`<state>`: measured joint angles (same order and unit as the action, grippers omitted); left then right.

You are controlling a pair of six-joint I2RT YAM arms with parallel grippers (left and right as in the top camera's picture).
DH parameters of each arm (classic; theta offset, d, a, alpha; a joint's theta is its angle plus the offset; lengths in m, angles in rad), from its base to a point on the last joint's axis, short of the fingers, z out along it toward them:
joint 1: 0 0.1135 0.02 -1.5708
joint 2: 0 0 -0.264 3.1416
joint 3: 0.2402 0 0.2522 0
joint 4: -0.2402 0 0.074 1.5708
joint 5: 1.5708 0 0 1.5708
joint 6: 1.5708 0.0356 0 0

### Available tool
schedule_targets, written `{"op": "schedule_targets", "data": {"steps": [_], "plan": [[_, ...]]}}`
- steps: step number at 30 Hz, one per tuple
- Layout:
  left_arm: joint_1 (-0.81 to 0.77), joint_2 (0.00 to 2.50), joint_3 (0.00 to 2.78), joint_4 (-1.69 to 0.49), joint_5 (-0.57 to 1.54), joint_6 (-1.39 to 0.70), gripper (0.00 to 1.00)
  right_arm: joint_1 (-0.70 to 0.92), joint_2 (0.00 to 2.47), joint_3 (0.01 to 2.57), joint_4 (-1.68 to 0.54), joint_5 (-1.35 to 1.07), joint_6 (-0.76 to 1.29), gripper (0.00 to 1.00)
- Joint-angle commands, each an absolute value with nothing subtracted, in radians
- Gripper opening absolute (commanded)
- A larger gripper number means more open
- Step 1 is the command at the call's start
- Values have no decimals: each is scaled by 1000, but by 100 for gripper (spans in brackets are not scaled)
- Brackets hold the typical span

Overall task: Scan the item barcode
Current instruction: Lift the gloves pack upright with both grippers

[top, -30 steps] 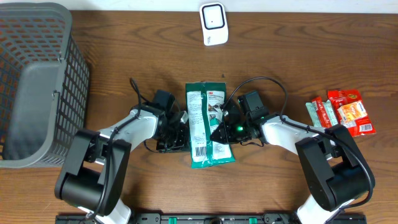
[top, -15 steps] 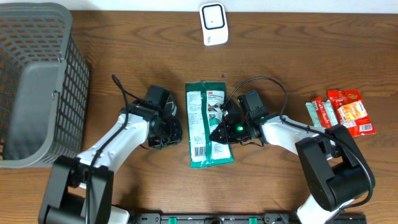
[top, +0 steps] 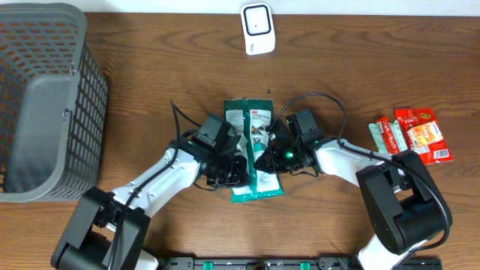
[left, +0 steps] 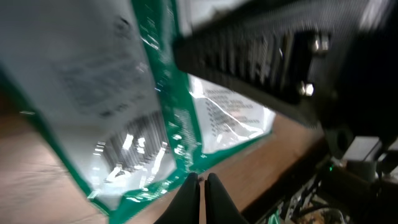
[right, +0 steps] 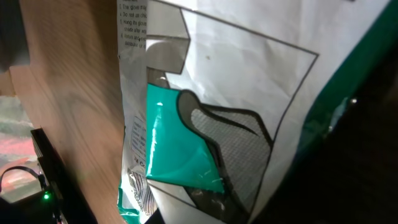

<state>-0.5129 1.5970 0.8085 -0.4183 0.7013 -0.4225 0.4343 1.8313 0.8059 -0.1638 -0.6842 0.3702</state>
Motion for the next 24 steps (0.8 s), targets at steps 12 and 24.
{"op": "schedule_targets", "data": {"steps": [12,24], "plan": [[-558,1722,737,-286,696,-511,8,434,1850,794,-175,-603,362,19],[-553,1687,743,-397,647,-397,11,434,1850,794,-176,-603,362,18]]}}
